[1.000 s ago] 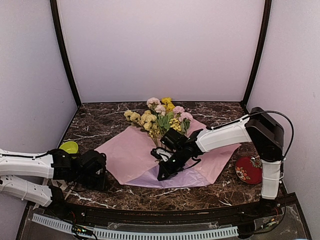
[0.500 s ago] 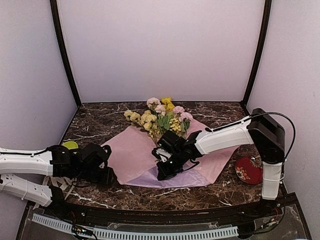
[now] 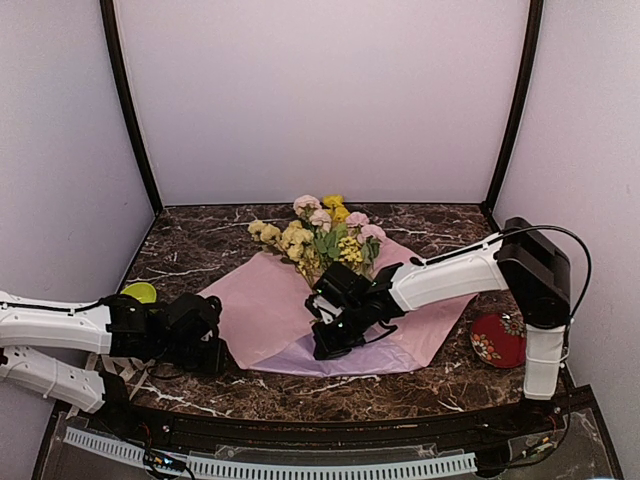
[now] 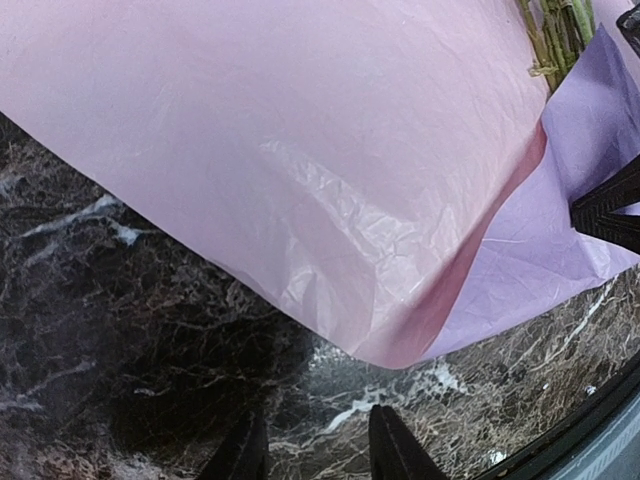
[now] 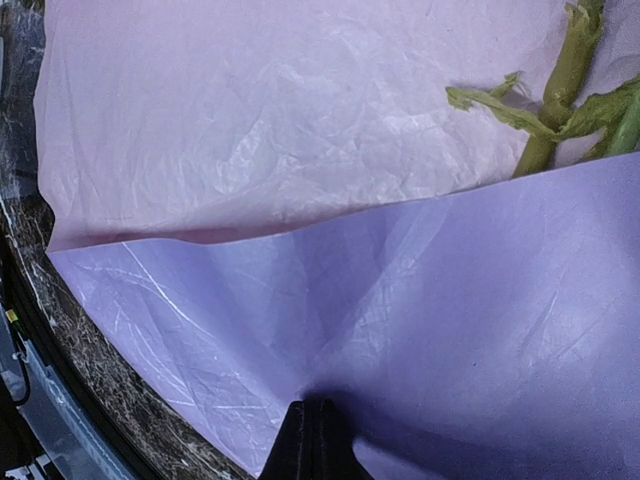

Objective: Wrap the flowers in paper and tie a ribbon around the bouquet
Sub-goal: Pick up the one-fourth-folded wrapping paper from the center of the board.

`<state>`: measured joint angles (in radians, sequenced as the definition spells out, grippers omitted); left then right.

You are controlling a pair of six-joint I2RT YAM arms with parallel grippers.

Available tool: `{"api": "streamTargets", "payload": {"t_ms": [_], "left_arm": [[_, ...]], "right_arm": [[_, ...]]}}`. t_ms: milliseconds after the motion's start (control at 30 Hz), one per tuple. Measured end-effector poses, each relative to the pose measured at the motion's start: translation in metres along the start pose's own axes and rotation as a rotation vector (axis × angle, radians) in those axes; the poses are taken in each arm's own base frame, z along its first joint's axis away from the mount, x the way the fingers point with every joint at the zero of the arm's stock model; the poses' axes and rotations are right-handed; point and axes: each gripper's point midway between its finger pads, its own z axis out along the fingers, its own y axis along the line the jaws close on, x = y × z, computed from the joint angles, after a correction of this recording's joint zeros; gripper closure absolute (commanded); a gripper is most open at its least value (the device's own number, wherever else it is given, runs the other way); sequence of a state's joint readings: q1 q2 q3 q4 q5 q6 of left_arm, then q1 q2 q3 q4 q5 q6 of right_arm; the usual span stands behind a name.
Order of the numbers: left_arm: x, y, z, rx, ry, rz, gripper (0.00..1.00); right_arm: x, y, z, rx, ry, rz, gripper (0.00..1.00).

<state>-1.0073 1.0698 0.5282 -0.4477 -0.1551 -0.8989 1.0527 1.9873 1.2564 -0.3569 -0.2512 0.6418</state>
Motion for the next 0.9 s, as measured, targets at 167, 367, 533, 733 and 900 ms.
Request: {"api": "streamTargets", "payload": {"t_ms": [167,367,533,733,900], "left_arm": [[0.014,-0.008,0.010,-0.007,0.038,0.008,0.48],[0.011,-0.032,0.020,0.064,0.005,-0.031,0.33],[-0.004,-0.044,0.023,0.114,-0.070,-0.084,0.32],[0.001,-0.046,0.045,0.075,-0.041,-0.124,0.35],[0.001,-0.056,0.046,0.106,-0.040,-0.189,0.35]], "right_arm": [[-0.001,0.000,0.000,0.011,-0.026,0.003,1.00],[-0.001,-0.002,-0.003,0.057,-0.068,0.012,1.00],[-0.001,-0.008,-0.018,0.112,-0.085,0.018,1.00],[0.003,-0.005,-0.010,0.100,-0.033,0.023,1.00],[-0.003,0.006,-0.013,0.072,-0.028,0.019,1.00]]}}
